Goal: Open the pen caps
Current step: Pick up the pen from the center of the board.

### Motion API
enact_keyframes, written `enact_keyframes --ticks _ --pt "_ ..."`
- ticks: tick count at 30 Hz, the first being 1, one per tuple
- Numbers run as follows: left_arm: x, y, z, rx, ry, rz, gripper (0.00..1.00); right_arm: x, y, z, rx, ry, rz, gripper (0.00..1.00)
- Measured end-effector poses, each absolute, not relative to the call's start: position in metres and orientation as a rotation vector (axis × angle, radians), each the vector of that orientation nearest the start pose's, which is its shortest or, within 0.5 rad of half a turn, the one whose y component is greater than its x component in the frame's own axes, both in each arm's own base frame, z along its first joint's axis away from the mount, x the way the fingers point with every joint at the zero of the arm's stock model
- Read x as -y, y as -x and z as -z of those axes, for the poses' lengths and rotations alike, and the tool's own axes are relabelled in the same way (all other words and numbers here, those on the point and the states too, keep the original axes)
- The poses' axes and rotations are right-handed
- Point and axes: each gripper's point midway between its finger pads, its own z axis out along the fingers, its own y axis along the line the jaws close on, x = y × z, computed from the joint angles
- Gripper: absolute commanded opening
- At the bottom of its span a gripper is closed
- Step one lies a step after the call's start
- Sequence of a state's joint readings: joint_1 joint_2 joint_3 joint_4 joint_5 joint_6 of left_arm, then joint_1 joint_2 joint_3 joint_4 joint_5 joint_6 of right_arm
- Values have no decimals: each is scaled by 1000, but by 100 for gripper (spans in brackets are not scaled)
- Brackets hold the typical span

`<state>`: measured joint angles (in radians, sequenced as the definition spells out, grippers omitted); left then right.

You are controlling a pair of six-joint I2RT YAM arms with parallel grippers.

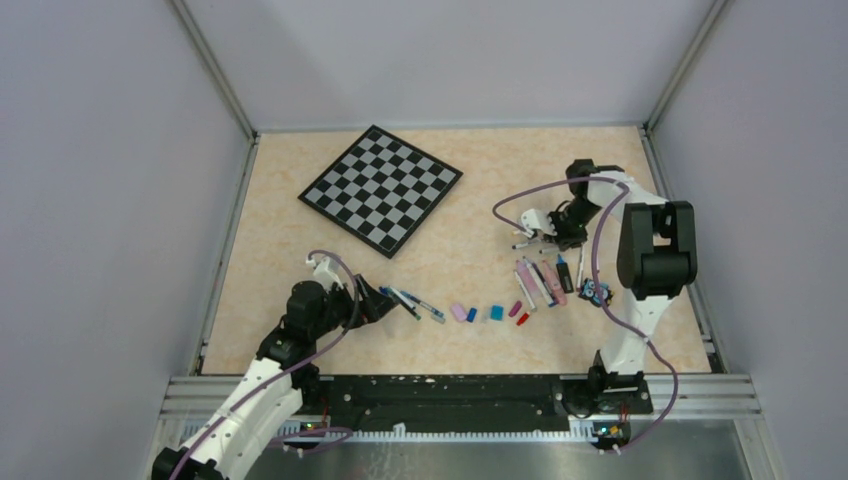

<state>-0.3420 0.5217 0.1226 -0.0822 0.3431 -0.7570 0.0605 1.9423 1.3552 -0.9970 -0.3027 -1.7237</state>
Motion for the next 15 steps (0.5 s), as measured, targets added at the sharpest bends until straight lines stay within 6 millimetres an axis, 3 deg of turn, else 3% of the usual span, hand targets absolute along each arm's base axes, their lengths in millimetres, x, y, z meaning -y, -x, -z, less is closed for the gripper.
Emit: enact_keyframes --ticks 15 --pt "160 -186 -73 -2171 216 1027 99 -53 -372 -26 -1733 2171 -282 0"
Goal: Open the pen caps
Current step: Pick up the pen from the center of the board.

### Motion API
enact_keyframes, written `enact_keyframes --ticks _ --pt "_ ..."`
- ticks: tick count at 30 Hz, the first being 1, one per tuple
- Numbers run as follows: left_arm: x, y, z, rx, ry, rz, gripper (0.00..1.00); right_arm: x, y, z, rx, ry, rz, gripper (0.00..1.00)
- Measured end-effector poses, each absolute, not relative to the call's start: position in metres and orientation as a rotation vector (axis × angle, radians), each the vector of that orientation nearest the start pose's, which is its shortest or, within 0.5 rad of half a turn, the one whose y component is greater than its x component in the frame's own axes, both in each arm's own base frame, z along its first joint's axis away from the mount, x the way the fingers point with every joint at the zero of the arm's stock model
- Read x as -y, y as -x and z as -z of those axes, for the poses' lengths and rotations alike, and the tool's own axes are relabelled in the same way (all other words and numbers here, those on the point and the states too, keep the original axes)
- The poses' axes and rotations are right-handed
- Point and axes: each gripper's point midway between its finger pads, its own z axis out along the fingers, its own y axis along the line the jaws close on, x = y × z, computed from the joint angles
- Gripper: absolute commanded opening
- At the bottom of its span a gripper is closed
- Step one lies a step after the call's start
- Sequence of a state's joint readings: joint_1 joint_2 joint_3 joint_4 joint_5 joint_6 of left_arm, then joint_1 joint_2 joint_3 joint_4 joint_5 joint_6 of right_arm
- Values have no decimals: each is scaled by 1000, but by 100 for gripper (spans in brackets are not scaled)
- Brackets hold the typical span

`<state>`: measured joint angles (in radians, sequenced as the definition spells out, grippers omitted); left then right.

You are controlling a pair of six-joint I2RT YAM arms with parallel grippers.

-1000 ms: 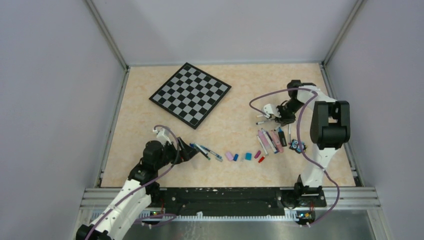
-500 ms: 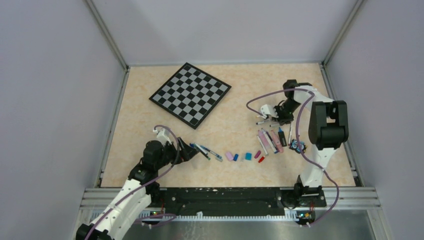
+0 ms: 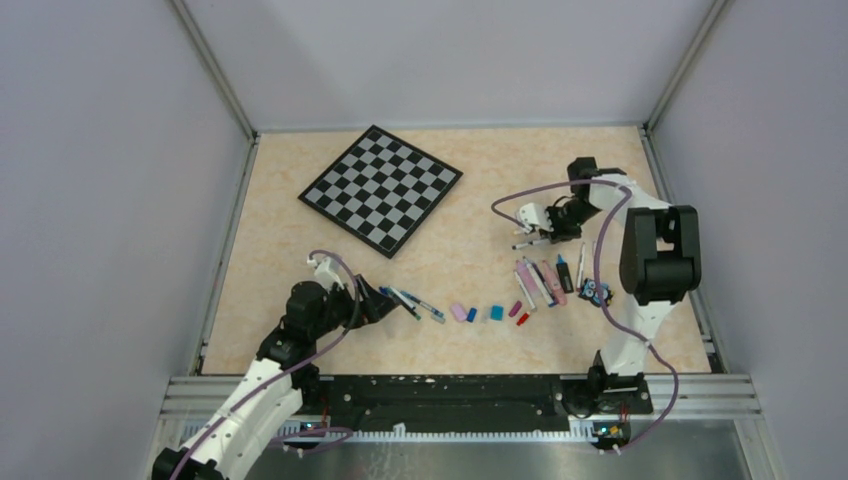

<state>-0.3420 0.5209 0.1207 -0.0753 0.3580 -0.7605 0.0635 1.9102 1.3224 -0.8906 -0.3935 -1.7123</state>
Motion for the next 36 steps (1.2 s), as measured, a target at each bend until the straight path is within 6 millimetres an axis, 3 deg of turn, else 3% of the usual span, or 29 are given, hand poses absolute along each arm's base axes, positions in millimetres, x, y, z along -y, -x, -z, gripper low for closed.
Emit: enact_keyframes --ticks 4,11,17,21,28,36 --pt "167 -184 -80 -2139 175 1085 99 -62 -367 -39 -1703 2116 -303 0" --pt "188 -173 -102 -2033 42 1290 99 -90 -352 -80 -1735 1865 -407 0" --pt "203 -170 -131 -1920 -50 1426 99 -137 -328 -126 -1876 1403 -739 0" --pt "213 -167 -142 -1873 -102 1474 99 -164 -301 -146 -1926 1095 -1025 0" --pt "249 -165 -156 -1852 -197 1518 99 -183 -265 -159 -1953 634 -1299 0" --pt "318 -188 -161 -1868 -245 1566 96 -191 -262 -159 -2003 302 -1494 0"
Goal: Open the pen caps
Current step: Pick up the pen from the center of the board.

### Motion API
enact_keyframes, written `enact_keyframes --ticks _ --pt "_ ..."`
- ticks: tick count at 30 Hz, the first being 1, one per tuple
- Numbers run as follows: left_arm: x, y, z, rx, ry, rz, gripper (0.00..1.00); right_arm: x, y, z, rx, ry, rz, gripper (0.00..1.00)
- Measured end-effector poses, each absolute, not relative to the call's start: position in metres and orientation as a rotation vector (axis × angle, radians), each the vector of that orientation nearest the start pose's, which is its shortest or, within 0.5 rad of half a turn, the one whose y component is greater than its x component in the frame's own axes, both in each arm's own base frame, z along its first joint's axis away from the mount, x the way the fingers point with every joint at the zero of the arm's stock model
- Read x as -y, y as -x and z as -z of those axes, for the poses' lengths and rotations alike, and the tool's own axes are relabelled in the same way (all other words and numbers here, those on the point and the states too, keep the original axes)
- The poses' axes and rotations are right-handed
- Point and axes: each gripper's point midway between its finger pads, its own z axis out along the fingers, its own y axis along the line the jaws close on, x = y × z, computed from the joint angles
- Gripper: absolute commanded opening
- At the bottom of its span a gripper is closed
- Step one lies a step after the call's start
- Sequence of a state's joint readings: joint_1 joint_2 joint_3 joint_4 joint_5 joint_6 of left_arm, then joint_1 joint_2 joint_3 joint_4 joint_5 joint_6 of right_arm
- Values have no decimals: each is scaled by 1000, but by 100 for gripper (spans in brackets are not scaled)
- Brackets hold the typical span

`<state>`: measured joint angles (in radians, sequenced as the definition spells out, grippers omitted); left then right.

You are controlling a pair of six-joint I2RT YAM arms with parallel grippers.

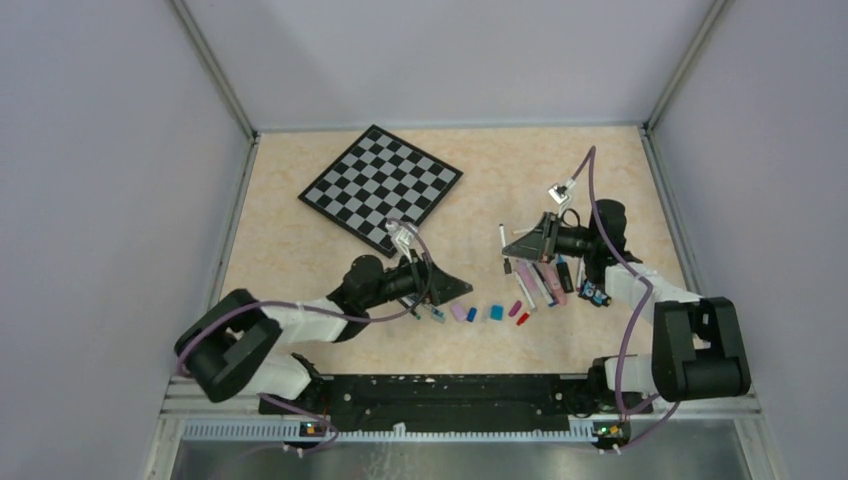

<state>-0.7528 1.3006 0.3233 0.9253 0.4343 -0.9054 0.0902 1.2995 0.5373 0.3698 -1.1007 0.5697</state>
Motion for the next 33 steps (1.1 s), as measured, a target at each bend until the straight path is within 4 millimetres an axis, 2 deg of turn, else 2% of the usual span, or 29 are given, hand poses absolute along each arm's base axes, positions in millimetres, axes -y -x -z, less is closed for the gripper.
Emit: enact_keyframes --ticks 5,10,14,20,25,27,30,31,33 --pt "356 -208 -156 -1895 -215 1600 90 -194 -268 -162 -2008 228 -1551 0" --pt "389 -223 -161 -1886 -182 1656 76 -197 -268 -162 -2015 213 -1579 0" --pt "405 -229 -159 -1895 -155 1695 67 -201 -265 -162 -2018 221 -1597 0" --pt "418 -228 -151 -1918 -131 1742 52 -204 -263 -163 -2016 234 -1606 0" --pt "420 -227 -150 -1924 -122 1760 35 -207 -261 -163 -2018 246 -1612 0" --pt "421 -226 -151 -1921 -122 1769 25 -209 -259 -163 -2020 254 -1616 0" --pt "422 -225 -154 -1908 -130 1787 5 -211 -259 -161 -2026 256 -1618 0" --pt "422 -225 -153 -1909 -133 1786 1 -211 -259 -161 -2025 259 -1617 0" --pt "422 -225 -152 -1915 -132 1788 0 -210 -259 -160 -2022 263 -1609 0"
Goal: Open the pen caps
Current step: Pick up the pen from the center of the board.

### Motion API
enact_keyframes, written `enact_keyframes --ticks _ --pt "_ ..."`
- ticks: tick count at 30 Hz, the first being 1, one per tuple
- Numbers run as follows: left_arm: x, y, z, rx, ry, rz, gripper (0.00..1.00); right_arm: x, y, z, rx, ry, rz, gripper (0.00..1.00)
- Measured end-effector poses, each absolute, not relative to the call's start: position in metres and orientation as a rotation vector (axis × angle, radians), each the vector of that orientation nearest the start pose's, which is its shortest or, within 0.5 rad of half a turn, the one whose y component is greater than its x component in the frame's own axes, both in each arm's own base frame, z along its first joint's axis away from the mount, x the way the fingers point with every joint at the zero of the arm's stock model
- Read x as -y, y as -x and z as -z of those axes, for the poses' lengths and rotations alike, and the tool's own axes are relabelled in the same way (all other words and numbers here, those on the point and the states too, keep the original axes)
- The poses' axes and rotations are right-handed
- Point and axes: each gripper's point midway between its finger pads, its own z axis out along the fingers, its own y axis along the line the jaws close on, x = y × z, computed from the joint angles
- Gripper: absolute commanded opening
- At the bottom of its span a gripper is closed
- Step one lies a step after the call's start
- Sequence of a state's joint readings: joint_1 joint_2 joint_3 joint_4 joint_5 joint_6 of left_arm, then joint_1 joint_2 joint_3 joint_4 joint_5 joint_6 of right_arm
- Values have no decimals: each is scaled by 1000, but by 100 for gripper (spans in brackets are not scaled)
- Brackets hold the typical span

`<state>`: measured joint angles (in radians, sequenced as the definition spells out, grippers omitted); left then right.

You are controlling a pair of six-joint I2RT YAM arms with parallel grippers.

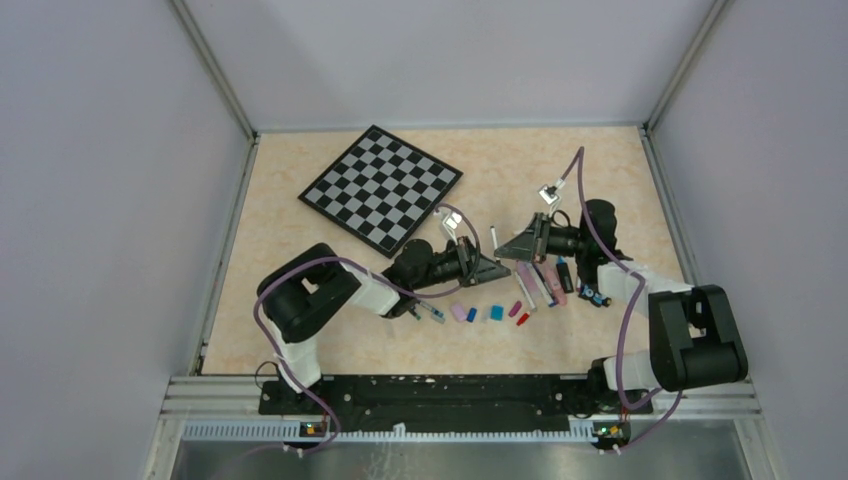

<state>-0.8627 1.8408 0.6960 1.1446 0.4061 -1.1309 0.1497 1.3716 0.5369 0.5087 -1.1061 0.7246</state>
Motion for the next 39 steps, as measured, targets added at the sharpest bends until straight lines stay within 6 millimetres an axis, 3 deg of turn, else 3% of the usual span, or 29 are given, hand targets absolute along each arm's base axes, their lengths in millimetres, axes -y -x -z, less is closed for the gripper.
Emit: enact_keyframes --ticks 1,5,6,12,18,22,25,30,39 --pt "422 -224 -152 -1915 -133 1790 0 -210 -260 -160 -2020 269 -1604 2" --pt "421 -221 -149 -1923 -151 1789 0 -210 -257 -158 -2010 328 -1591 50" --pt "420 -220 -148 -1927 -161 1787 0 -210 -255 -157 -2008 356 -1590 57" --pt "396 -199 -148 -1971 -264 1746 0 -207 -247 -169 -1908 670 -1470 76" --pt "372 -174 -164 -1990 -463 1679 0 -197 -222 -181 -1604 1137 -1198 78" --pt "358 -154 -156 -2070 -582 1632 0 -189 -209 -181 -1363 1419 -984 76" --pt "351 -142 -144 -2145 -632 1620 0 -186 -210 -191 -1201 1569 -856 73" --pt "346 -129 -136 -2242 -685 1645 0 -197 -207 -208 -934 1793 -695 67" --pt "356 -124 -136 -2278 -743 1736 0 -223 -166 -172 -682 2165 -660 53"
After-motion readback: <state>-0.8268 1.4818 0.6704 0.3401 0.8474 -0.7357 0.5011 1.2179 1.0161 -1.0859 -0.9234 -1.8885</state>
